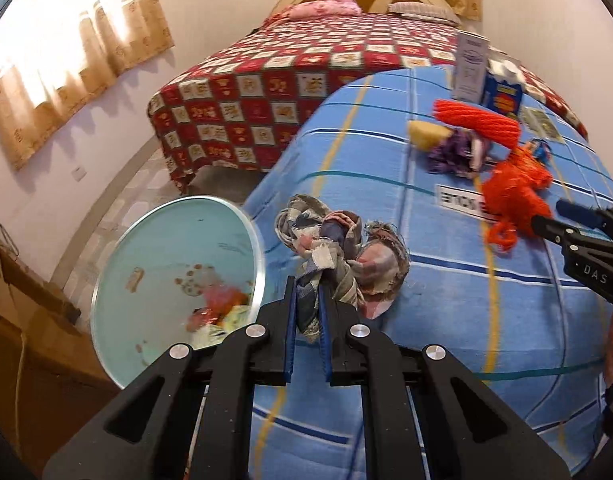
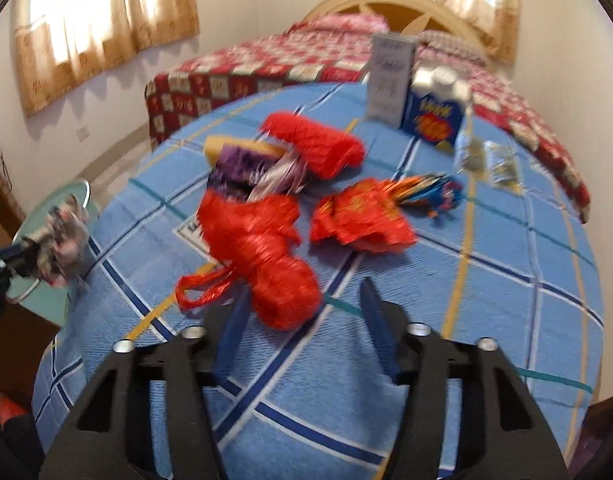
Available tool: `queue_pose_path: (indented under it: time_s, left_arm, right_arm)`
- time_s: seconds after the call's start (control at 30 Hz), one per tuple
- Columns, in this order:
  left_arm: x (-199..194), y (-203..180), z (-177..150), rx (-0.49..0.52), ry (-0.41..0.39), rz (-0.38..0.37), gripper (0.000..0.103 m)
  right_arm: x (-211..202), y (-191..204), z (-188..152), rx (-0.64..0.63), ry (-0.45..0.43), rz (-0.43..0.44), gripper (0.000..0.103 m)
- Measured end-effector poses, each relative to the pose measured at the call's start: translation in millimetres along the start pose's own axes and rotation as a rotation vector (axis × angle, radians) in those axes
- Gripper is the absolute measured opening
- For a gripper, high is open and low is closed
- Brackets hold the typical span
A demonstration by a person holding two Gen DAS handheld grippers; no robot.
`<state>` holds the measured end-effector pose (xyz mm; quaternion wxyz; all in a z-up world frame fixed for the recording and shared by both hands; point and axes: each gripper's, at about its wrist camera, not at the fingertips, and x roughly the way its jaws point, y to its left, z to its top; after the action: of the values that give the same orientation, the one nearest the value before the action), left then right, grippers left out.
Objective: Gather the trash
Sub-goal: 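Grasp the red plastic bag with the right tool while the left tool lifts the plaid cloth, then carry the plaid cloth and red bag over the wastebasket with both tools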
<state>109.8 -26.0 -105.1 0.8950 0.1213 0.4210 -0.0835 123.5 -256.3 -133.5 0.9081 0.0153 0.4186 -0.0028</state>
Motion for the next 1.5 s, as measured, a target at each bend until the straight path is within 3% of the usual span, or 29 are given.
queue_pose_path:
  time_s: [0.03,0.2,0.4,0.57,1.1,1.5]
  left_arm:
    - [0,5,-1,-0.006,-0.001,0.009,0.010]
    - [-2,34,-5,-0.040,0.002,0.052,0.010]
    - [-5,64,-12,-0.075,0.004,0.097,0.010]
    - [-6,86,-18,-0.095,0.007,0.152,0.010]
    - [-3,135,-33,-0.159,0.043,0.258,0.010]
    - [-5,167,-37,-0.209,0.047,0.299,0.010]
  right_arm:
    - [3,2,0,-0.003,0.021,0.020,0.022]
    - [-6,13,-2,-0.022,-0.007,0.029,0.013]
    - [-31,47,8,-0.104,-0.101,0.023,0.013]
    - [-30,69,24,-0.151,-0.120,0.047,0.013]
    - [-8,160,51,-0.306,-0.135,0.130,0.013]
    - [2,201,57,-0.372,-0.127,0.155,0.013]
